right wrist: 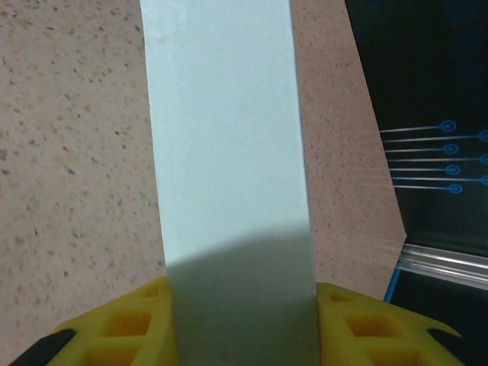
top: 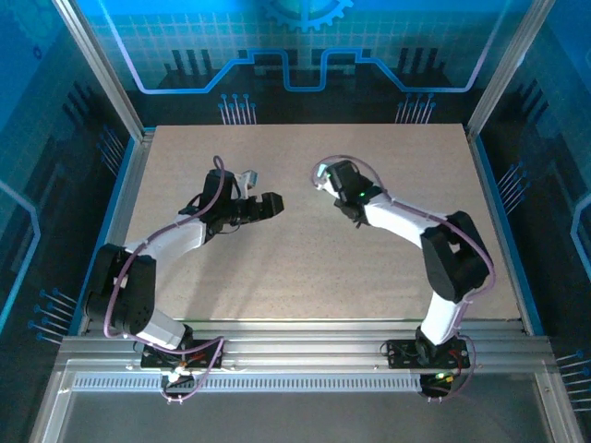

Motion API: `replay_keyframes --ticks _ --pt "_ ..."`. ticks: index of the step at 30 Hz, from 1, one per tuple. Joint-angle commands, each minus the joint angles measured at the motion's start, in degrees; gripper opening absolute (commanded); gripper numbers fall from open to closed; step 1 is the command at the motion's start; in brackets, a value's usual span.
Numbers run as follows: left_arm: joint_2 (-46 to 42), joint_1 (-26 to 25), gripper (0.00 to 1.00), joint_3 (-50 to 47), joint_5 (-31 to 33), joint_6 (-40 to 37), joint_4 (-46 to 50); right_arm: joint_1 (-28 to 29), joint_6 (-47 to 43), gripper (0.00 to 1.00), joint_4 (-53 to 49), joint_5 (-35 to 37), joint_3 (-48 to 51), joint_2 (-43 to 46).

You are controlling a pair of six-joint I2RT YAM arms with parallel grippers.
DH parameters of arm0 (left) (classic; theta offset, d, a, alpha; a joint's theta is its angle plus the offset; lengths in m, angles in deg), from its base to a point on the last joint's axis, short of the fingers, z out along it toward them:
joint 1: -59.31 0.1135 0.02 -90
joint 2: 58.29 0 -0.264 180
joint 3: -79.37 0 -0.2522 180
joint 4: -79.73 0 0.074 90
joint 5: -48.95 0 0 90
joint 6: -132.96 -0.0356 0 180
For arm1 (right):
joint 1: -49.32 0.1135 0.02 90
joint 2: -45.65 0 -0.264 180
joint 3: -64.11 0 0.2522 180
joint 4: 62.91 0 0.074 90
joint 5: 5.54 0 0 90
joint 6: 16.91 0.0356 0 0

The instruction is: Fold the paper box

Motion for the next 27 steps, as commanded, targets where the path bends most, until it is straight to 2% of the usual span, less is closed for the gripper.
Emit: replay_keyframes --ticks 1,6,8,10,12,14,17,22,27 --pt "-2.8 1.0 0.91 -0.4 1.7 -1.1 0.5 3.3 -1.1 0.34 7.5 8.4 1.2 -4.2" --pt "-2.8 1.4 0.91 -0.7 1.9 -1.4 0.3 6.5 -1.7 0.38 9.6 9.7 2.1 -7.3" --pt "-2.9 1.4 0.91 -0.7 1.9 -1.4 0.2 6.8 -1.6 0.44 9.7 8.9 2.5 -6.7" --pt "-2.9 1.6 0.91 -0.7 2.2 -1.7 0.1 6.7 -1.5 0.59 9.4 7.5 2.9 -5.4" --pt "-3.1 1.7 0.91 -0.9 3.0 -2.0 0.1 6.6 -1.3 0.83 9.3 5.7 3.5 -3.5" --pt "-3.7 2.0 0.9 -1.5 4.7 -2.1 -0.5 6.3 0.2 1.0 9.6 2.6 4.7 -0.5" --pt "-5.9 2.2 0.9 -4.2 8.1 -4.0 -3.4 4.9 6.3 1.0 7.9 -6.1 7.0 6.2" --pt "-13.2 2.3 0.98 -10.2 21.1 -12.9 -4.7 -1.8 19.3 1.0 10.4 -22.9 15.2 20.0" --pt "-19.8 3.7 0.99 -16.2 30.5 -20.7 -8.2 -11.8 31.1 1.0 18.8 -30.2 28.5 31.7"
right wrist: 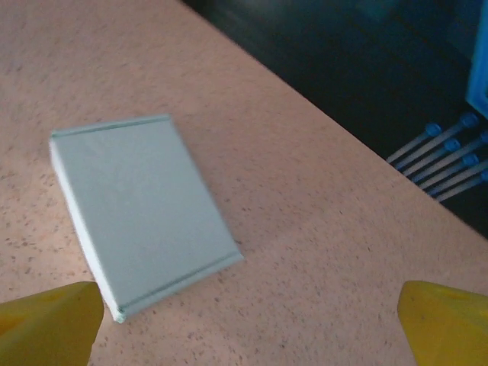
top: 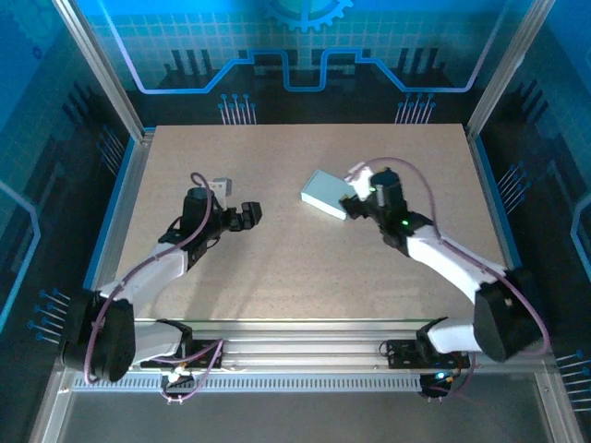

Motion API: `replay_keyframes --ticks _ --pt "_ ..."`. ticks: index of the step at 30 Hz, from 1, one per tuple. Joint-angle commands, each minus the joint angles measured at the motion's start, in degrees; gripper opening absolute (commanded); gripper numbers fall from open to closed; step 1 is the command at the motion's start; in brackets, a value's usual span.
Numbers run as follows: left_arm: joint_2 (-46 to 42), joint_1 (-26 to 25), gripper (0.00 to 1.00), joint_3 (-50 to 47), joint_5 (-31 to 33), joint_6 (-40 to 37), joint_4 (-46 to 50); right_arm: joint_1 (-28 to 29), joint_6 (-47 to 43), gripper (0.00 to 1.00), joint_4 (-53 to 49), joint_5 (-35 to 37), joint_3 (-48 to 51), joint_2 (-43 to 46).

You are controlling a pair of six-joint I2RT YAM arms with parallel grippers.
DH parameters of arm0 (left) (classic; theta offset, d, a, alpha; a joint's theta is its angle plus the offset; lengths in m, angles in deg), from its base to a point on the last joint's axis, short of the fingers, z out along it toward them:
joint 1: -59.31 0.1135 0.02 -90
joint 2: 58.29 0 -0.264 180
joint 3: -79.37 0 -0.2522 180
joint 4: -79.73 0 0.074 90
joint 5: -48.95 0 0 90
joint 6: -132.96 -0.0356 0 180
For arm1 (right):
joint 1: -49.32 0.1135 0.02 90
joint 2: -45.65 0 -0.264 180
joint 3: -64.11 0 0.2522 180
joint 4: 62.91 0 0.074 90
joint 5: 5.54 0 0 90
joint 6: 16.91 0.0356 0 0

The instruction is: Fold the paper box

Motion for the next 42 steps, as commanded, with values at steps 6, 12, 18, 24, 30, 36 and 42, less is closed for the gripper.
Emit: replay_keyframes --ticks 6,12,18,24,30,36,42 --pt "-2.3 4.9 0.99 -12.1 15.0 -14.4 -19.7 -13.1 14.7 1.0 13.3 -9.5 19.3 11.0" --pt "7.3 11.3 0.99 -18.6 6.6 -14.9 -42.1 -15.8 15.0 1.0 30.5 -6.2 29.3 8.1" --pt "17.9 15.0 0.99 -16.0 4.3 -12.9 -47.8 -19.5 16.1 1.0 38.5 -10.3 26.7 -1.0" --pt "19.7 15.1 0.99 -14.2 2.9 -13.7 -46.1 -19.9 15.8 1.0 42.7 -12.0 23.4 -11.7" --pt "19.9 12.3 0.99 -13.7 7.5 -15.8 -45.5 -20.0 15.9 1.0 38.3 -12.0 21.8 -11.4" --pt "19.9 12.4 0.99 -13.7 7.5 -15.8 -45.3 -19.9 15.9 1.0 38.3 -12.0 21.8 -11.4" --pt "19.9 12.4 0.99 -13.6 7.4 -15.8 -45.2 -19.9 15.8 1.0 38.2 -12.0 21.8 -11.4"
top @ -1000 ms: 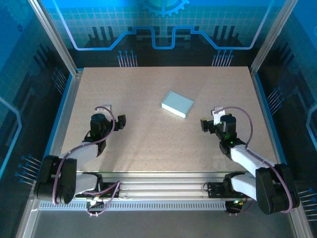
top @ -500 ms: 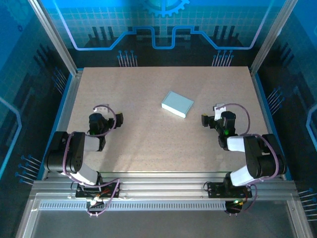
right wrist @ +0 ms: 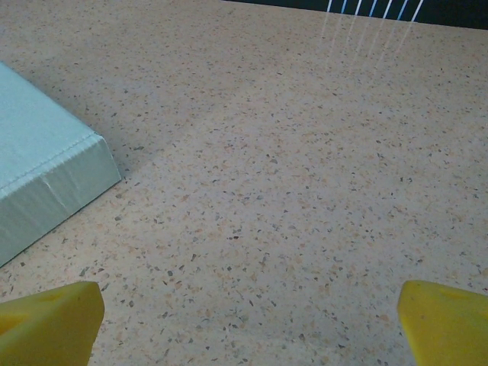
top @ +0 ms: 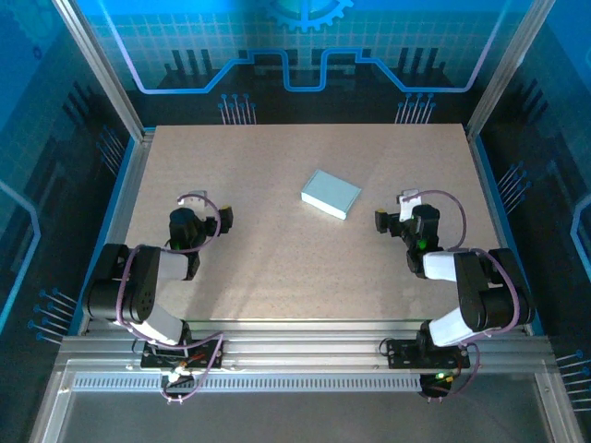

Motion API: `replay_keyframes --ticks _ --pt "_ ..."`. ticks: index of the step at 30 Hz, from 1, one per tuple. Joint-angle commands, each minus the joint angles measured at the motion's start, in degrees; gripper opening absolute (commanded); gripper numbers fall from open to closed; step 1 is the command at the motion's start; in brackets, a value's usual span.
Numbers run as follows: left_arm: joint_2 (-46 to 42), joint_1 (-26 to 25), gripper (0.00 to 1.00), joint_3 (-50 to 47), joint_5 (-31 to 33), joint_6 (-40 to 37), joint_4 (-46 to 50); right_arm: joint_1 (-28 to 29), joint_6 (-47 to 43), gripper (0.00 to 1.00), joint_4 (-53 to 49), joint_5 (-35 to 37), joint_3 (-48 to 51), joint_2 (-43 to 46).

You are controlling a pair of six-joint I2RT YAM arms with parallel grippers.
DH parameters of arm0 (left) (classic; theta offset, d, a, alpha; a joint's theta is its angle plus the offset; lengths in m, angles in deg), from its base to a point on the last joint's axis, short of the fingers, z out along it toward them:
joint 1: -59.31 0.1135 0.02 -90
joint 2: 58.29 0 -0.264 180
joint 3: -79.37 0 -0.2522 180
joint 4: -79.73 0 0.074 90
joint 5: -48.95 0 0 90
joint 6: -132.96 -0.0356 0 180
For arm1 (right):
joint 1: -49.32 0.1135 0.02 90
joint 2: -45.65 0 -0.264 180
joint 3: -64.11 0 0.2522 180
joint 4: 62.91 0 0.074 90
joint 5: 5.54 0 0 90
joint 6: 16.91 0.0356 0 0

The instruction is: Fold the paper box

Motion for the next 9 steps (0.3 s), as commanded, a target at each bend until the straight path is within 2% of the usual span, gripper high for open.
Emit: replay_keyframes --ticks 1,9 --pt "0.0 -0.2 0.99 0.9 0.8 -1.6 -1.5 -0.6 0.8 1.0 1.9 -0.4 -0.9 -0.2" --pt "0.0 -0.2 0.99 0.8 0.6 -1.5 -1.5 -0.6 0.8 1.0 1.9 -0.4 -0.9 -0.2"
